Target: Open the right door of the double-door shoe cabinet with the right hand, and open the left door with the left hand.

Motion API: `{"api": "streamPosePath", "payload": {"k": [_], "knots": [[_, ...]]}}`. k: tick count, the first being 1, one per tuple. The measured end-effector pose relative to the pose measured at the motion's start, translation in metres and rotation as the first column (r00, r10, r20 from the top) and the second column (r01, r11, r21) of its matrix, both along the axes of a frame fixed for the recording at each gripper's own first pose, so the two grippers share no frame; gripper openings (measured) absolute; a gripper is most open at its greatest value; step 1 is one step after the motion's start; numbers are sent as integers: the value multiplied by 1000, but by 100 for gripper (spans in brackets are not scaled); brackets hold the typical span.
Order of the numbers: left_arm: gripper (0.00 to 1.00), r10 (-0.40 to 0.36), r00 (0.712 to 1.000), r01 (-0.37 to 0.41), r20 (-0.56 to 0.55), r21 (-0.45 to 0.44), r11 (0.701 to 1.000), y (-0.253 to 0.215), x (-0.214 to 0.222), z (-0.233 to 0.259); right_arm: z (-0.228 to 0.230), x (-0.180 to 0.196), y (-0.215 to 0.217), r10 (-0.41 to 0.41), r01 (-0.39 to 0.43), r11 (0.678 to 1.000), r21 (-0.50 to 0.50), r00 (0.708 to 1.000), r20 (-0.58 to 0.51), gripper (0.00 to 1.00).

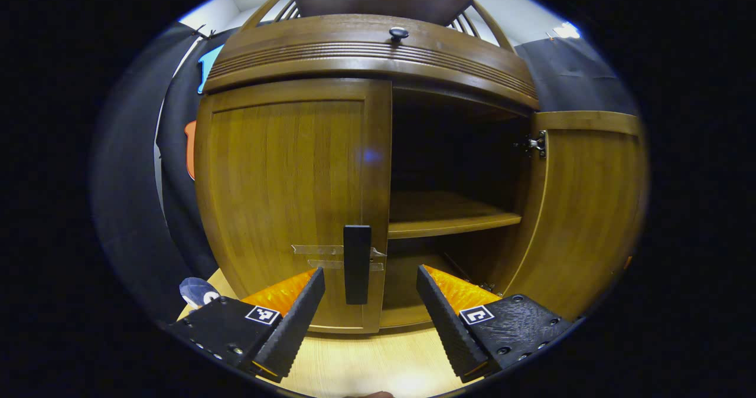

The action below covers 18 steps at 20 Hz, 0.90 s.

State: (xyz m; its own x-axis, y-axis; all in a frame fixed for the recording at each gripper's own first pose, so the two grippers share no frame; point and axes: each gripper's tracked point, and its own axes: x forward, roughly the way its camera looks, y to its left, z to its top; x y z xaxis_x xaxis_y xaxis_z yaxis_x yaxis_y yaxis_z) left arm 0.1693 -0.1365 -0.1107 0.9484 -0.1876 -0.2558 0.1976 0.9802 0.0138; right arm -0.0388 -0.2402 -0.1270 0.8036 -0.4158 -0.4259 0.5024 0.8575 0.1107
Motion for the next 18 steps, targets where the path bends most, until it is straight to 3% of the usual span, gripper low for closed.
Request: {"api": "streamPosePath", "payload": {"k": [2, 6, 10, 11, 12, 13, 18], "knots": [[95, 16, 1000, -16, -10, 4, 1000, 3, 11, -7, 3, -5, -2, -5, 5, 1000, -5, 1000, 2, 57], [95, 69, 997, -69, -23, 9, 998, 14, 32, -22, 11, -6, 0, 24, -22, 999, -39, 999, 42, 59], [94, 66, 998, -66, -5, 21, 998, 13, 52, -24, 16, -7, 6, 67, -65, 997, -32, 995, 72, 58], [82, 47, 999, -47, -4, 16, 999, 9, 53, -25, 18, -8, 7, 74, -71, 997, -39, 994, 84, 58], [82, 41, 999, -41, -4, 13, 999, 7, 55, -26, 21, -7, 7, 77, -73, 996, -46, 993, 92, 59], [72, 37, 999, -37, -4, 11, 999, 5, 56, -27, 21, -6, 8, 83, -78, 996, -52, 992, 95, 60], [74, 32, 999, -32, 3, 5, 999, 4, 66, -29, 19, -4, 10, 91, -87, 995, -47, 993, 80, 59]]}}
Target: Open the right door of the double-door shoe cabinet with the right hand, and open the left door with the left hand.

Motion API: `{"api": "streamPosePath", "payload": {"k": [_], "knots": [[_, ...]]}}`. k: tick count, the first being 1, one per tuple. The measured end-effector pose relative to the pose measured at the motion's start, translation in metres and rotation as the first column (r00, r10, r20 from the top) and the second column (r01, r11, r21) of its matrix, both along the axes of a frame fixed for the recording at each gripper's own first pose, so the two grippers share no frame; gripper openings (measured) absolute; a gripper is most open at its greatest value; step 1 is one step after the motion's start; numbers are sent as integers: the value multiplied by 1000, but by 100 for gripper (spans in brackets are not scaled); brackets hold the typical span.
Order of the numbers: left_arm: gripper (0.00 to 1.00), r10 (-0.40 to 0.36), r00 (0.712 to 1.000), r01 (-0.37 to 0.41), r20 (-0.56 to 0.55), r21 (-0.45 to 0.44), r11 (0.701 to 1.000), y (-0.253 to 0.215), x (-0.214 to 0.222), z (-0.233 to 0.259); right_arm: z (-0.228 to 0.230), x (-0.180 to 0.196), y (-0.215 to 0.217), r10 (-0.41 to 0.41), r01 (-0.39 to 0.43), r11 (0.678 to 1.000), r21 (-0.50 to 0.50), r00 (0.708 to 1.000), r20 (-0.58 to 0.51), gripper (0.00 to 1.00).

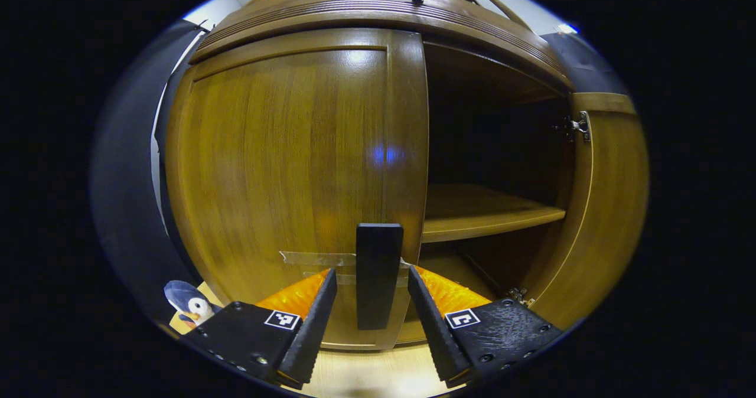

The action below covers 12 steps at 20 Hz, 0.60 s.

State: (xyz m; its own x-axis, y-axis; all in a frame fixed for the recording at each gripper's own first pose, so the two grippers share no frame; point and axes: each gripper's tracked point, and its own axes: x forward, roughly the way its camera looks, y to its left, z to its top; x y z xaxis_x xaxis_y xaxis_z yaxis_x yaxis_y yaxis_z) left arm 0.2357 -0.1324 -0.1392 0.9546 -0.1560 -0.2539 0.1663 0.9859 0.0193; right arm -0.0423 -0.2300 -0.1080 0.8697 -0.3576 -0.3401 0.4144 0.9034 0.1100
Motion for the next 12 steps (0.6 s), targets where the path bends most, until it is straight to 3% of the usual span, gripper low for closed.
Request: {"api": "streamPosePath", "payload": {"k": [1, 3, 7, 11, 12], "knots": [[54, 2, 1000, -2, -3, 6, 1000, 3, 1, -1, -1, -1, 1, 2, -2, 1000, -1, 1000, -2, 59], [70, -8, 1000, 8, -14, 3, 1000, 1, 3, -3, -1, 0, 1, 4, -4, 1000, -4, 1000, 2, 57], [37, -26, 999, 26, -32, 4, 1000, -3, 6, -7, 0, -3, 3, 15, -15, 1000, -11, 1000, 3, 60], [33, -44, 999, 44, -22, 16, 999, -5, 8, -6, 0, -9, 3, 16, -16, 1000, -9, 1000, 0, 60], [42, -46, 998, 46, -30, 13, 999, -4, 7, -7, 0, -12, 3, 17, -17, 1000, -9, 1000, -1, 60]]}}
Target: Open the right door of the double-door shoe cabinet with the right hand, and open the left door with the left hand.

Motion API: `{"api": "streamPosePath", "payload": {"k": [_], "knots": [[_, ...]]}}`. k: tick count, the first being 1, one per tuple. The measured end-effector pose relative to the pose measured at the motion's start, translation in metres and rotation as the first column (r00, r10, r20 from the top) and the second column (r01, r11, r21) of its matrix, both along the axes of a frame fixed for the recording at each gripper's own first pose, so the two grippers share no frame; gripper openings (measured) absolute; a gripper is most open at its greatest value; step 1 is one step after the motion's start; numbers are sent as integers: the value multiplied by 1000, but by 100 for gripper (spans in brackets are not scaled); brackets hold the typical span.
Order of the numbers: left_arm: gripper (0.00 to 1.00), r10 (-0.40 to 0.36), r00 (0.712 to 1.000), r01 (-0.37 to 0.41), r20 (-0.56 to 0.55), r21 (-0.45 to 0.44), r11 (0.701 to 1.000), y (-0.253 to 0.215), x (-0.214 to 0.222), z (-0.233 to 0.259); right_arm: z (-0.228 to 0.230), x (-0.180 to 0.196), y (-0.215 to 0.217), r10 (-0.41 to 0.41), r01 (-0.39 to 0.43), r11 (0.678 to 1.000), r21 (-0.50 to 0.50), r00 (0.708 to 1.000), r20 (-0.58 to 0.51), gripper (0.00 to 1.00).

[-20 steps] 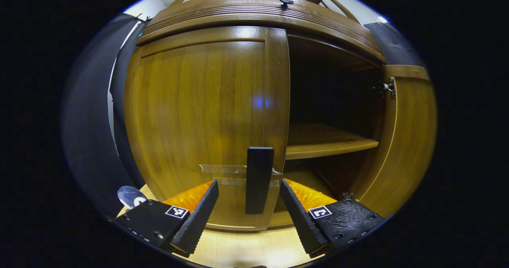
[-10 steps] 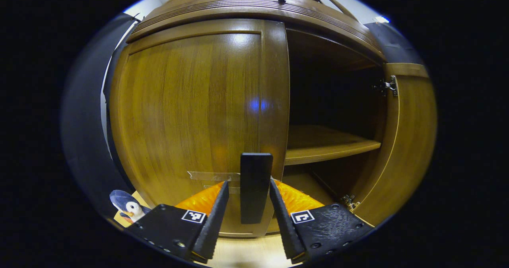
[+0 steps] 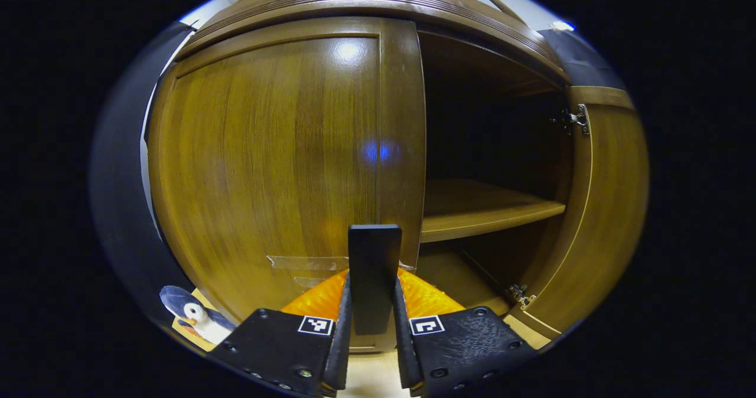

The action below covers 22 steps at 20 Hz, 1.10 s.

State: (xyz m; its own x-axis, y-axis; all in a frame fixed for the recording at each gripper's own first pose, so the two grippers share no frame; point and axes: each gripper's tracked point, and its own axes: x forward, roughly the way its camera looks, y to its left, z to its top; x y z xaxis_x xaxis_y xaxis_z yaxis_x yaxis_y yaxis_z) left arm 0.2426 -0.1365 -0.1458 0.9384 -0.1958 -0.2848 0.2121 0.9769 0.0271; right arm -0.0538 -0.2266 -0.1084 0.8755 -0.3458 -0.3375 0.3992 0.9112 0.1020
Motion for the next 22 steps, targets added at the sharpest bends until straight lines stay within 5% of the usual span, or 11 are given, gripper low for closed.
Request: {"api": "streamPosePath", "payload": {"k": [3, 21, 22], "knots": [[27, 0, 1000, 0, -7, 3, 1000, 1, -1, -1, -2, -3, -1, 3, -3, 1000, -6, 1000, -3, 58], [27, 43, 999, -43, -21, -6, 999, 37, -87, 9, -9, 19, 11, 109, -110, 993, -29, 994, -29, 58], [35, 52, 998, -52, -24, -14, 999, 40, -91, 10, -11, 21, 13, 116, -117, 993, -30, 993, -37, 58]]}}
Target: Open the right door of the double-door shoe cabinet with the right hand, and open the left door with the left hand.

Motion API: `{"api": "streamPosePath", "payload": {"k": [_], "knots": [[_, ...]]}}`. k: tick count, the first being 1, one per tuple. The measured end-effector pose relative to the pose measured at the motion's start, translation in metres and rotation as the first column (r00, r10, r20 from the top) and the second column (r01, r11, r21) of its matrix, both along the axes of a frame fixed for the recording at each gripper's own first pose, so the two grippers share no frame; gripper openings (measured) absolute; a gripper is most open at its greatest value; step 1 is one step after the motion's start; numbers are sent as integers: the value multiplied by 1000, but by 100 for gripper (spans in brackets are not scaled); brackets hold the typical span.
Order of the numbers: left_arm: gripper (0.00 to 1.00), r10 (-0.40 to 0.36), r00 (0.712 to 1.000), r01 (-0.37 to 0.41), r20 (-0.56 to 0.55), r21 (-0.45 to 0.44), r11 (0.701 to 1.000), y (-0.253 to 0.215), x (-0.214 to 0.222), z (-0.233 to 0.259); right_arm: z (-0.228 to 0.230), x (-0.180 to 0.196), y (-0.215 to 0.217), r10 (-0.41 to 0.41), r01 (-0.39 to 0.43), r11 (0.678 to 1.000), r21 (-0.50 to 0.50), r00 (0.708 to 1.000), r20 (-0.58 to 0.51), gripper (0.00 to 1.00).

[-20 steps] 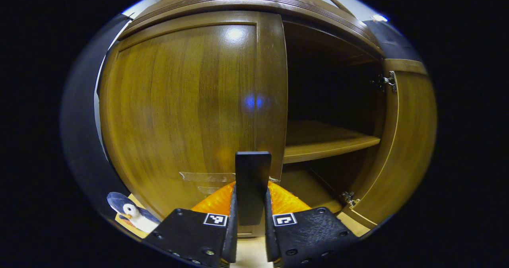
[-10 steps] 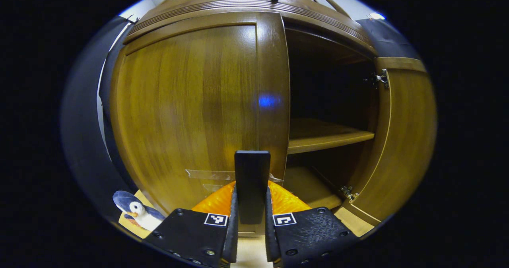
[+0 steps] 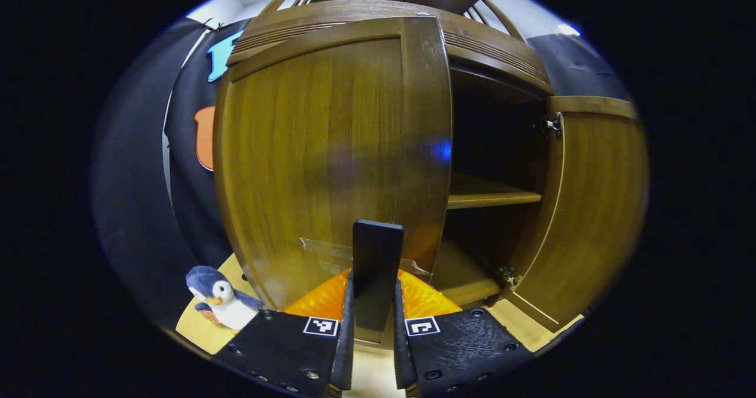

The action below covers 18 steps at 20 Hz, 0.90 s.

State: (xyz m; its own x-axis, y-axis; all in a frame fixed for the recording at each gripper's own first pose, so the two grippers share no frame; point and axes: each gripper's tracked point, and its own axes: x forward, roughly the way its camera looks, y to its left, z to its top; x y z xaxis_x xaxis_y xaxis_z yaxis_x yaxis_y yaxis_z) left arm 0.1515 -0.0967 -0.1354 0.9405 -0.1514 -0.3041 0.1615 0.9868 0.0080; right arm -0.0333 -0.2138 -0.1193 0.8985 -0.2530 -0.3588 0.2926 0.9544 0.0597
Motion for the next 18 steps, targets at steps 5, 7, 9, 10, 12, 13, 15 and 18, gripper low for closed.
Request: {"api": "streamPosePath", "payload": {"k": [5, 7, 9, 10, 12, 13, 15, 18], "knots": [[27, 33, 999, -33, -5, -4, 999, 14, -19, 1, -1, 6, 6, 23, -23, 1000, -2, 1000, -7, 59], [27, 39, 999, -39, -9, 11, 999, 21, -28, 2, -1, 10, 10, 37, -37, 999, -5, 999, -9, 59], [27, 47, 999, -46, -9, 27, 999, 28, -36, 3, -1, 13, 14, 53, -53, 999, -7, 999, -7, 60], [27, 52, 999, -52, -9, 31, 998, 32, -39, 3, 0, 13, 16, 61, -61, 998, -9, 998, -4, 60], [27, 68, 998, -68, -11, 31, 997, 40, -46, 5, -1, 15, 21, 77, -77, 997, -19, 997, -4, 59], [27, 77, 997, -76, -12, 30, 997, 44, -51, 6, -1, 15, 23, 86, -86, 996, -26, 996, -6, 58], [27, 92, 996, -91, -15, 34, 995, 53, -59, 6, -4, 18, 24, 87, -87, 995, -43, 996, -12, 58], [27, 126, 992, -126, -17, 40, 991, 70, -70, 8, -4, 18, 26, 82, -83, 995, -57, 997, -12, 60]]}}
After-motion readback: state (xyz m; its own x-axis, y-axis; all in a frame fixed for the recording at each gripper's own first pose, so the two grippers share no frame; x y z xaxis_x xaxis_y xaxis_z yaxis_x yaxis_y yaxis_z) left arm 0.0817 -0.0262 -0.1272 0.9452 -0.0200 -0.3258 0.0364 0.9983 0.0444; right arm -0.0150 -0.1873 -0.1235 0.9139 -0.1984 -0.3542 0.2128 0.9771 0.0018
